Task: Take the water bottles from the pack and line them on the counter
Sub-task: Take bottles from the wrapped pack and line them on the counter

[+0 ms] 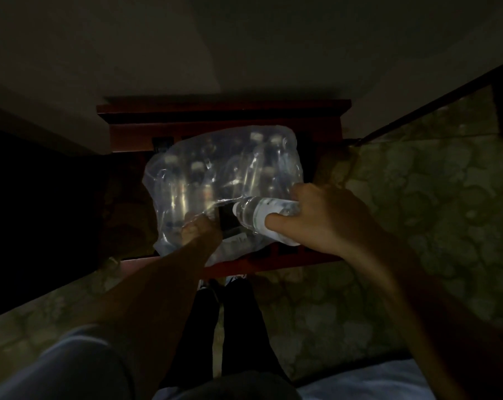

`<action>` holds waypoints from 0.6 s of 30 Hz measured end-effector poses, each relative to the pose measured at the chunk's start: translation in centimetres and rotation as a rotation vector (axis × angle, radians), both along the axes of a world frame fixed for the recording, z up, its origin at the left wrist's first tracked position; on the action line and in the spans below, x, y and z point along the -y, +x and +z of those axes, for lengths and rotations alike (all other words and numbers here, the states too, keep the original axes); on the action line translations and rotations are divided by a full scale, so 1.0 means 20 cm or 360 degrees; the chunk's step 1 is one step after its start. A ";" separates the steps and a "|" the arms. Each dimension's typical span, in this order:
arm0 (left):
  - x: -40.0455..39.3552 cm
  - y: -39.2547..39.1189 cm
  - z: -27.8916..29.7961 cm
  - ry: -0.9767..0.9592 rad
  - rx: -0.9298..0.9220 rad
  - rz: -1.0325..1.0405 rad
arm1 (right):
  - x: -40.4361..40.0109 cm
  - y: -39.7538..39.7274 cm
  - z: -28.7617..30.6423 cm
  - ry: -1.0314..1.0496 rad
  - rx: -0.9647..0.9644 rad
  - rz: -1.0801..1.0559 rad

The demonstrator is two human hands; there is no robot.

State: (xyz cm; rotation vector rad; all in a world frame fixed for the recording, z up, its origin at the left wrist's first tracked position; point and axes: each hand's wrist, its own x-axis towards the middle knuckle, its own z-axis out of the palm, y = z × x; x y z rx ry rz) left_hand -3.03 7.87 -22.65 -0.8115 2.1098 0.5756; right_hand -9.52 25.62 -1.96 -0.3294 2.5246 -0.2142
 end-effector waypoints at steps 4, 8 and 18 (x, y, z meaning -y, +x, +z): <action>-0.02 0.01 0.08 0.0084 -0.0122 0.0229 | -0.03 0.04 -0.02 -0.0181 0.0119 -0.0206; -0.06 0.01 0.20 0.0277 -0.0310 0.0702 | -0.01 0.07 -0.01 -0.0170 0.0153 -0.0263; 0.02 0.05 0.51 0.0742 -0.0250 0.1307 | 0.07 0.10 0.11 -0.0182 0.0102 -0.0353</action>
